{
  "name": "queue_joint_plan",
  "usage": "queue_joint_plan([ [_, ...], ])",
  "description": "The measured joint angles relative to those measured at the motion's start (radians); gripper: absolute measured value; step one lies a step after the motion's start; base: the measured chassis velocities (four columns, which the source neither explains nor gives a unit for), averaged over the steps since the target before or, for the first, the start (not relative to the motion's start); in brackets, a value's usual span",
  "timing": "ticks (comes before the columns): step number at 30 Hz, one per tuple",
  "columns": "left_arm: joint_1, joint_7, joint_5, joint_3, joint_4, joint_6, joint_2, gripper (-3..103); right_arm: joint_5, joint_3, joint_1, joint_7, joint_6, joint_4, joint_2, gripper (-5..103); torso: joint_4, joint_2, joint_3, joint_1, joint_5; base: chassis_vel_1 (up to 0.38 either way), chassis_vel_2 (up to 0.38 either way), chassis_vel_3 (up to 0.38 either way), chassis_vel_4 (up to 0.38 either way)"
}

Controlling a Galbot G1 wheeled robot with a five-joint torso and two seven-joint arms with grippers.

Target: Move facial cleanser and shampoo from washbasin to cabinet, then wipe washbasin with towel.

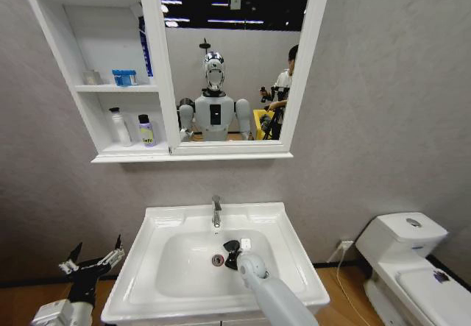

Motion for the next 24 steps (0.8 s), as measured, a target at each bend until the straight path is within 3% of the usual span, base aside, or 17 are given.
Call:
queue_joint_plan([
  [8,0.000,0.000,0.000,0.000,0.000,0.000,0.000,100,-0.009,-0.029,0.007,-0.019,-0.003,-0.028,0.035,6,-0.0001,0.000,0.000,0.000,-0.0001,0.000,0.000,0.000,0.000],
  [15,0.000,0.000,0.000,0.000,0.000,0.000,0.000,100,0.025,-0.051,0.044,-0.009,0.002,-0.077,0.112,6,0.0003,0.000,0.000,0.000,0.0000,0.000,0.000,0.000,0.000],
  [24,0.000,0.000,0.000,0.000,0.000,0.000,0.000,100,0.037,-0.013,0.026,0.012,-0.013,-0.075,0.072,6,0.0000,0.000,0.000,0.000,0.0001,0.000,0.000,0.000,0.000],
])
